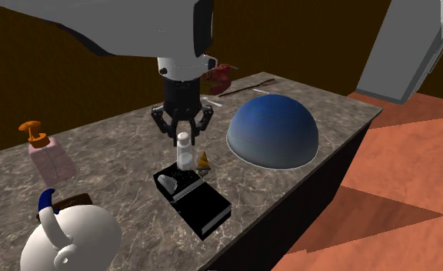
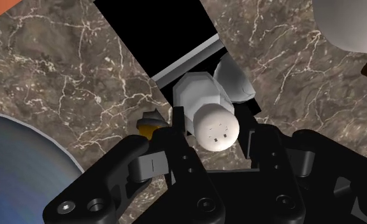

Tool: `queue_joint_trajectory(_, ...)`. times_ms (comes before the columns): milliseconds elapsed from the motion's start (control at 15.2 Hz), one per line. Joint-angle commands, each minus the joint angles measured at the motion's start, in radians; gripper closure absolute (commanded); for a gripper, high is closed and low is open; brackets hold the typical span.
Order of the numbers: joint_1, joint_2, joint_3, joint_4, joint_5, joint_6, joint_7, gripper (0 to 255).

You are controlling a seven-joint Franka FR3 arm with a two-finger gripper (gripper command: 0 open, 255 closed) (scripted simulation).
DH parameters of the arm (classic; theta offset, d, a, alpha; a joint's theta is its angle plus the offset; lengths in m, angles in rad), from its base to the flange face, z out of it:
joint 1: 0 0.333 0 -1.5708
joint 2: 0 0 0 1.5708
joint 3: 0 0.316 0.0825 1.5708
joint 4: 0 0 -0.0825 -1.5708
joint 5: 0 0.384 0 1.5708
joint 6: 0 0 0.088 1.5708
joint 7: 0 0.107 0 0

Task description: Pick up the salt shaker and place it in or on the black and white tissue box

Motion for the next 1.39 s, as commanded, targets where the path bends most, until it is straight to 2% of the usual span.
queue_joint_trajectory(0, 0.001, 0.001, 0.001, -0.028, 0.002, 0.029, -0.002, 255)
queue_joint_trajectory(396, 0.002, 0.017, 0.004, -0.096, 0.006, 0.114, -0.008, 255)
queue_joint_trajectory(924, 0.002, 0.019, 0.004, -0.101, 0.006, 0.120, -0.008, 255)
queue_joint_trajectory(990, 0.002, 0.019, 0.004, -0.101, 0.006, 0.120, -0.008, 0)
queue_joint_trajectory(1320, 0.002, 0.019, 0.004, -0.101, 0.006, 0.120, -0.008, 0)
